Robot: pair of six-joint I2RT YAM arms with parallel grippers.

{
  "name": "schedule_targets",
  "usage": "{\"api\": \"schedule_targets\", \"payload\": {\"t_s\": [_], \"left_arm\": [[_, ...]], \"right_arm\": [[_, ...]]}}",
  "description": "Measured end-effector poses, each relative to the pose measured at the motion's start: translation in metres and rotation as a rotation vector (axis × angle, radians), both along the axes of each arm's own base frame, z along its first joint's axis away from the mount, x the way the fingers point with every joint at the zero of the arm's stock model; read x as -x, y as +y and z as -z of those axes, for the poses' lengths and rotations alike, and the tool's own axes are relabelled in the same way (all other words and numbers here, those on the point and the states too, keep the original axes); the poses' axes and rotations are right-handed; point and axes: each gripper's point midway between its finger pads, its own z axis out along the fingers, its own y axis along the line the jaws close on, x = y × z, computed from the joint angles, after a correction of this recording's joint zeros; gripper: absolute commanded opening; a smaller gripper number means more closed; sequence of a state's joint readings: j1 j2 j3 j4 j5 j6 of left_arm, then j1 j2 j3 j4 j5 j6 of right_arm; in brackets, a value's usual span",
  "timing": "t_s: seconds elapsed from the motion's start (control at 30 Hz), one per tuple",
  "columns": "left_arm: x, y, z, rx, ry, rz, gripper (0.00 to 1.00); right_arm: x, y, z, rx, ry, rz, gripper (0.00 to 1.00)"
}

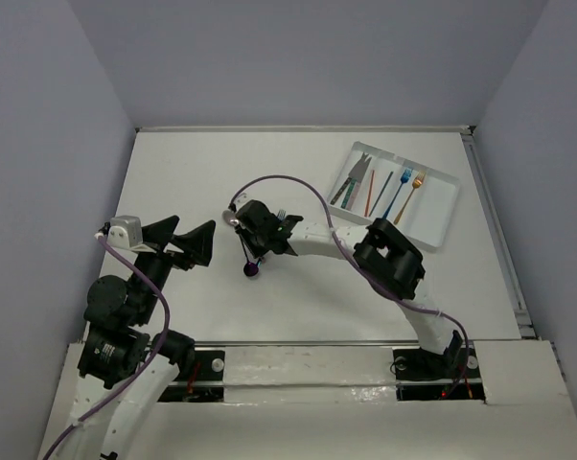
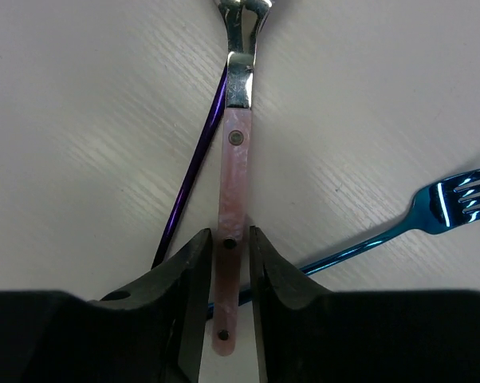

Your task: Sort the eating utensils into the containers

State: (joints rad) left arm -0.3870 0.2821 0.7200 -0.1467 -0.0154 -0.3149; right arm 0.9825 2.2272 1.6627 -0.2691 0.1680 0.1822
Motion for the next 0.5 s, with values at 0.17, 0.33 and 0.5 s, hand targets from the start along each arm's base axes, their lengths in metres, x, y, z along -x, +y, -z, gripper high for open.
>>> {"api": "schedule_targets", "payload": {"t_s": [0.17,0.33,0.5], "left_arm": [[0.000,0.000,0.000,0.000,0.000,0.000,0.99],[0.000,0.000,0.000,0.000,0.000,0.000,0.99],[0.000,0.000,0.000,0.000,0.000,0.000,0.99]], "right_arm": [[-0.002,0.000,-0.001,-0.005,-0.004,0.022,0.05],[-0.006,0.003,-0.004,-0.034,-0.010,0.061,0.00],[-0.020,0.002,-0.024,-0.086,-0.073,0.146,0.00]]}}
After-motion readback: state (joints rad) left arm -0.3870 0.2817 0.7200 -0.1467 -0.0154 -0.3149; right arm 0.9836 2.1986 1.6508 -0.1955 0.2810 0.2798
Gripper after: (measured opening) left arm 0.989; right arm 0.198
